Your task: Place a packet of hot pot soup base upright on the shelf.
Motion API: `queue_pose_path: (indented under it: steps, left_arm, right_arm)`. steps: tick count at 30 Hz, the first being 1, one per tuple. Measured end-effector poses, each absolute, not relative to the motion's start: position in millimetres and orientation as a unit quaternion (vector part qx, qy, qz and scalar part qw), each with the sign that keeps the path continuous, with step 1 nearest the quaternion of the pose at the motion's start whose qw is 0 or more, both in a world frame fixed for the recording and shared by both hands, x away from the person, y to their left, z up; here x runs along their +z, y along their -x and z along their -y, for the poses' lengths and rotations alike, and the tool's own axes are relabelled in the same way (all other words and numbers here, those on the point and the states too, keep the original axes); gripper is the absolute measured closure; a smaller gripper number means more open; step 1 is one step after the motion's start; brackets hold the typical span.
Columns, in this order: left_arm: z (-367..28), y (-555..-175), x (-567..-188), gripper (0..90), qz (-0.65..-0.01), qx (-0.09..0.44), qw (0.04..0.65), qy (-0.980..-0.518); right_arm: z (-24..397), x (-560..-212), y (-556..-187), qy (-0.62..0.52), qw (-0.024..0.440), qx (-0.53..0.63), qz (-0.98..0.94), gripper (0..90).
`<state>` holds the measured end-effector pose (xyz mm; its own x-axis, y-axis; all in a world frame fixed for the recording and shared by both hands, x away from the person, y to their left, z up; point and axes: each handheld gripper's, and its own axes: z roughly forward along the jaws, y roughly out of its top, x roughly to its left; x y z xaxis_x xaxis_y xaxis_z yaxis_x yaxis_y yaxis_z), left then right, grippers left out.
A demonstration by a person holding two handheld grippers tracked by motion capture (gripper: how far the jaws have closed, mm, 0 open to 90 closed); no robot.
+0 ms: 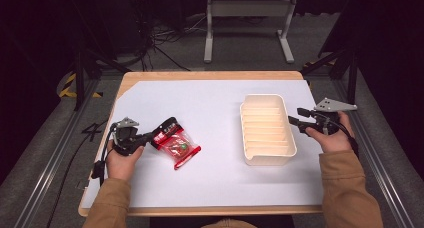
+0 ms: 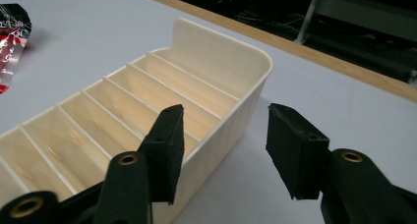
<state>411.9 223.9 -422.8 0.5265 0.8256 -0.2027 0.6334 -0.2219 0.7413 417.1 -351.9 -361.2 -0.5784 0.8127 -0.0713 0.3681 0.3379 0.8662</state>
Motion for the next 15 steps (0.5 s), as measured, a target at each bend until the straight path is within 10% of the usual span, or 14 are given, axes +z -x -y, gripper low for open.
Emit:
queue_pose_path:
  steps: [15]
  left_arm:
    - [-207.6, -388.0, -372.3, 89.8, -0.404, 0.133, 0.464, -0.777]
  right_arm:
    - [341.0, -341.8, -404.4, -0.369, 0.247, 0.442, -0.779, 58.4]
